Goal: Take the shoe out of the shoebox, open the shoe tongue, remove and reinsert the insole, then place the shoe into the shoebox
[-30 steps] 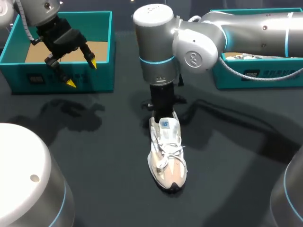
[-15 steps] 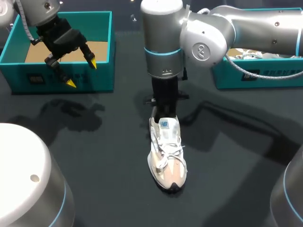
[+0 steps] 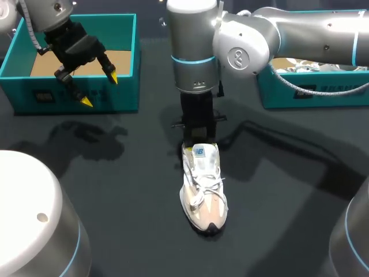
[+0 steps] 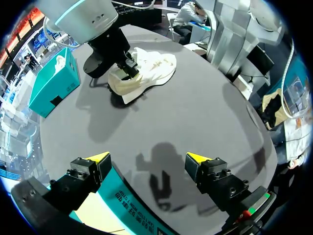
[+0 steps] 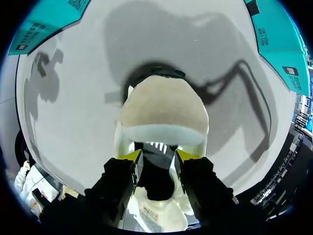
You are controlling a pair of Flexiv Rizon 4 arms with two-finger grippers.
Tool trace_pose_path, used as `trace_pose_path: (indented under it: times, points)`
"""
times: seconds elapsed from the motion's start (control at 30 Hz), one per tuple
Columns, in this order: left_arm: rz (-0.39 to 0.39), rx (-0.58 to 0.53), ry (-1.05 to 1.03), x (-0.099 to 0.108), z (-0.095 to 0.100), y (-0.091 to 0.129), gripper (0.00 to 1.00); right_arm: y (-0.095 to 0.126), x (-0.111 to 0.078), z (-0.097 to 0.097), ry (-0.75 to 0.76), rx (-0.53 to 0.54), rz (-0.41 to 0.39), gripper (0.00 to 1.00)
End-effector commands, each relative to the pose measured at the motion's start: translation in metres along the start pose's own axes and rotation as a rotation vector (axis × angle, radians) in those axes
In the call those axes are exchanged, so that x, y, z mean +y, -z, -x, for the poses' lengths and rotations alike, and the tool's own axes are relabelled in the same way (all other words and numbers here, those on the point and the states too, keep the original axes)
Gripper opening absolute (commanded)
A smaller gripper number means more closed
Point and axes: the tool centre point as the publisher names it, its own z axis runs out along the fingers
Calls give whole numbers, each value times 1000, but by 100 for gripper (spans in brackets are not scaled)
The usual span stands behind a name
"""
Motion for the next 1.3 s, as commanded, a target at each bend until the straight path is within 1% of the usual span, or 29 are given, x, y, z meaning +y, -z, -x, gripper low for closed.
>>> trace_pose_path:
  times: [0.03, 0.07, 0.2, 0.23, 0.27, 0.6, 0.8, 1.0, 1.3]
  points:
    - [2, 1, 0, 0, 0, 0, 100, 1, -5, -6, -6, -11, 2, 48]
    - [2, 1, 0, 0, 0, 0, 100, 1, -6, -7, -9, -10, 2, 50]
    - [2, 1, 0, 0, 0, 0, 100, 0, -9, -7, -17, -4, -1, 91]
    - [2, 1, 0, 0, 0, 0, 100, 0, -9, -7, -18, -2, -3, 98]
    - [2, 1, 0, 0, 0, 0, 100, -1, -9, -7, -19, -1, -4, 100]
    - [2, 1, 0, 0, 0, 0, 100, -1, -14, -3, -33, 9, 3, 100]
    - [2, 1, 0, 0, 0, 0, 100, 4, -23, 0, -59, -3, 56, 100]
    - [2, 1, 0, 0, 0, 0, 100, 10, -30, 2, -69, -15, 65, 100]
    - [2, 1, 0, 0, 0, 0, 100, 14, -34, 3, -74, -27, 92, 100]
